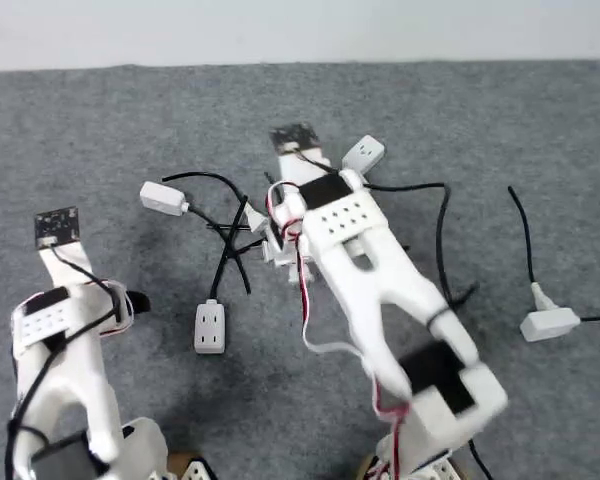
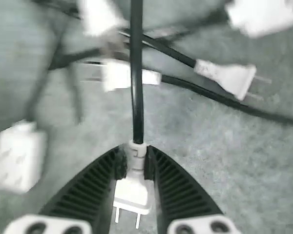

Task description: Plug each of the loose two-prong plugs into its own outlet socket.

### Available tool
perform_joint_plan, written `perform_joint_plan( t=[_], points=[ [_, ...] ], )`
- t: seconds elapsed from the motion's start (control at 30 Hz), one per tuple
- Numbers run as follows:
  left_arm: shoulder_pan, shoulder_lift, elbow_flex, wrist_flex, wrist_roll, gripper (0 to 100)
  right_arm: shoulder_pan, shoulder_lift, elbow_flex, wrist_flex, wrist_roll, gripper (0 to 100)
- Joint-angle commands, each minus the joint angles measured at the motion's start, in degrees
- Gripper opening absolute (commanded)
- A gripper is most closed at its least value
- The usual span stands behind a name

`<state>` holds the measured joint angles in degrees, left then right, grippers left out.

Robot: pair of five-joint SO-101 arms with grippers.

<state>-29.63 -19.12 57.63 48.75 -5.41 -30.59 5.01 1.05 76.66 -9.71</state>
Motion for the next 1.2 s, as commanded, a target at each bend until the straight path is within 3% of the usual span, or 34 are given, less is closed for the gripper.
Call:
perform_joint_plan(
  t=[0.0,0.17,0.37,0.5,0.67,0.8,0.97,1.17],
  points=[
    [1.2,8.4,-10.2,6.2,-5.1,30,-2.2,-12.9,-2.2,1.9,3.2,0.8],
    [6.4,19.3,-19.4,16.1,-18.3,19,-5.7,-22.4,-1.2,1.5,3.4,0.8],
    [8.5,23.7,-24.2,23.0,-27.3,11,-13.1,-31.2,10.5,-7.8,3.4,0.8],
    [11.6,23.5,-22.5,23.5,-30.6,10,-18.3,-36.8,23.6,-19.6,3.4,0.8],
    [13.7,23.5,-21.2,23.4,-34.9,1,-22.1,-39.8,35.3,-30.5,3.5,0.8],
    [13.6,23.5,-21.0,23.5,-35.3,1,-22.3,-37.8,38.2,-34.2,3.2,0.8],
    [13.4,22.3,-20.0,25.1,-41.3,1,-22.5,-32.7,38.1,-37.0,3.2,0.8],
    [13.8,11.0,-9.9,19.6,-43.2,1,-22.5,-29.0,37.9,-39.9,3.3,0.8]
  ],
)
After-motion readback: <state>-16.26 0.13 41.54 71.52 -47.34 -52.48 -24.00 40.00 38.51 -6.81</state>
